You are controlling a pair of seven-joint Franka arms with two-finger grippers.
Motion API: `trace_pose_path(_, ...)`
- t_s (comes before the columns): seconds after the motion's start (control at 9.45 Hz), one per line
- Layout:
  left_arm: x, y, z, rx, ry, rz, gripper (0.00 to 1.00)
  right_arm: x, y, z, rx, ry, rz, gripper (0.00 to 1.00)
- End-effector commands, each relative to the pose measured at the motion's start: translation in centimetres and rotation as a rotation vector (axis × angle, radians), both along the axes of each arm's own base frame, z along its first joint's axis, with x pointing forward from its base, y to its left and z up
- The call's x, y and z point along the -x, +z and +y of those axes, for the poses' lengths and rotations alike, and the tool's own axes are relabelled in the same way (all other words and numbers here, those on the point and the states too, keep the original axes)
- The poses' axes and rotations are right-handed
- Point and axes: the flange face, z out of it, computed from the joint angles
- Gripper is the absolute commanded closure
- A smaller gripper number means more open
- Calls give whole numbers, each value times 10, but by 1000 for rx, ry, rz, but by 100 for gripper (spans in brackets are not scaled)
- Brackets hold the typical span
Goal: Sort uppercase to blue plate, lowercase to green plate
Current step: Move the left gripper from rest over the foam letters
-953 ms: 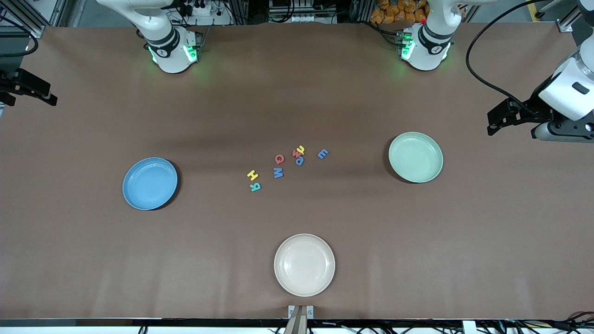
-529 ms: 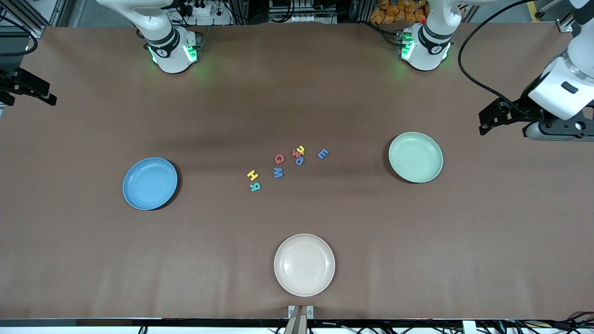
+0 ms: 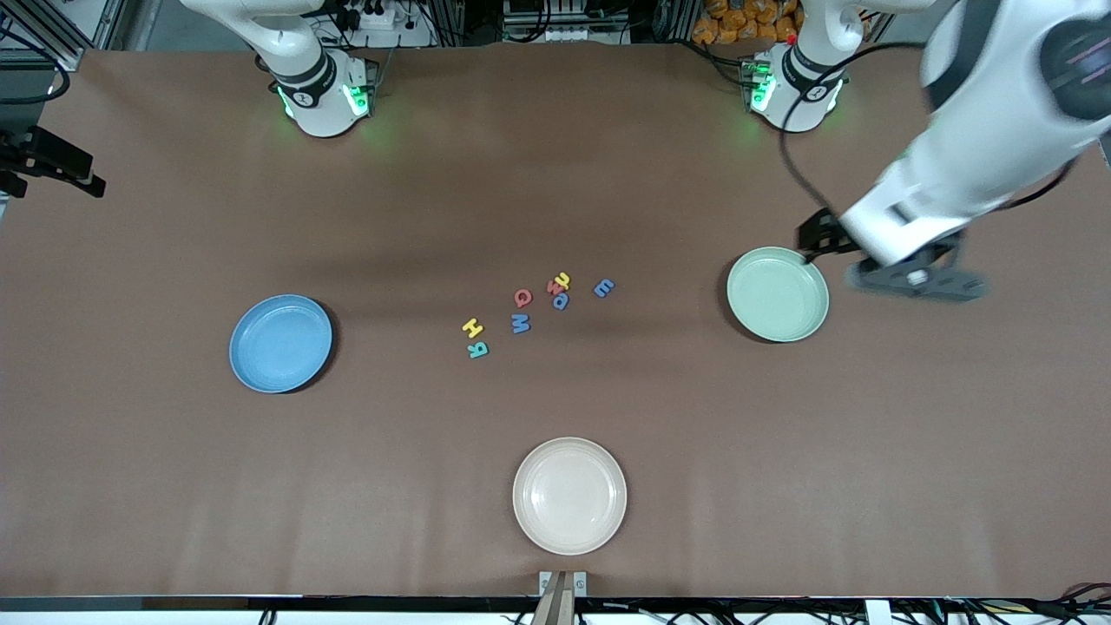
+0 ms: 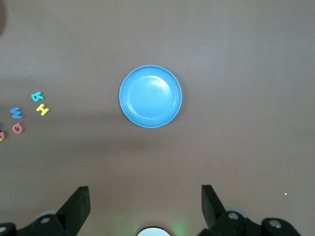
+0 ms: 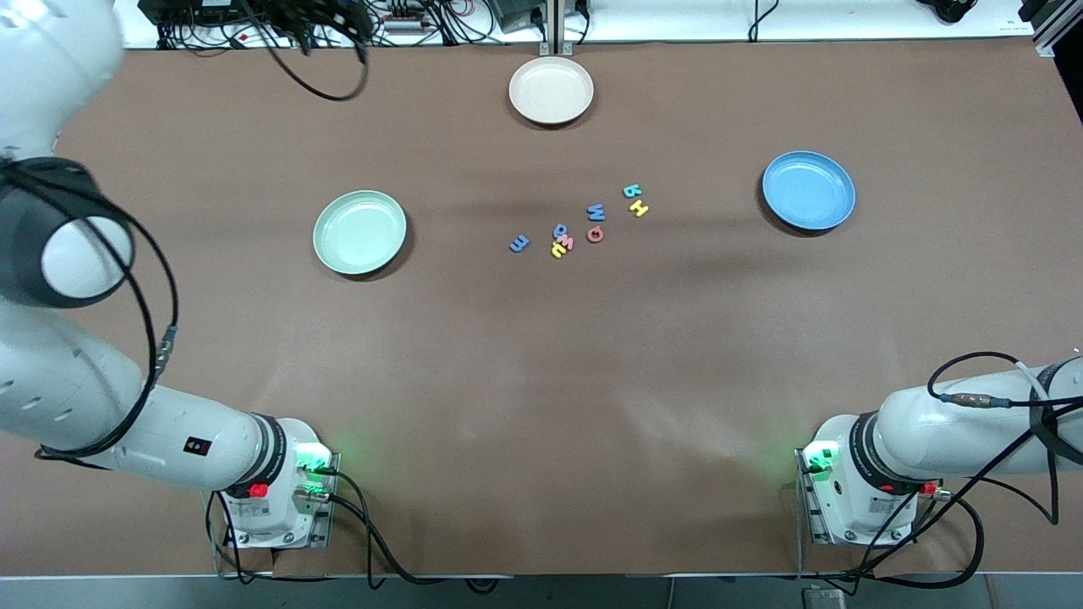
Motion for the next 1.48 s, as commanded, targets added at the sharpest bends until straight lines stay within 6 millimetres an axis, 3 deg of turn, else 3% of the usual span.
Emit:
trace_pose_path(0.0, 7, -46, -73, -33, 68, 27, 0, 3, 6, 0, 9, 3, -4, 0)
trace_pose_path(0.42, 33, -139, -173, -124, -43, 27, 0, 1, 2, 1, 9, 5, 2, 0)
trace_pose_path(0.74, 48, -204, -216, -140, -85, 26, 0, 0, 1, 1, 9, 5, 2, 0)
trace_pose_path(0.95, 58, -234, -245, -114, -67, -7, 0, -1, 0, 1, 9, 5, 2, 0)
trace_pose_path(1.16, 85, -263, -288, -125, -147, -12, 0, -1, 0, 1, 9, 5, 2, 0)
trace_pose_path(1.38, 87, -268, -290, -149, -186, -29, 0, -1, -1, 1, 9, 5, 2, 0)
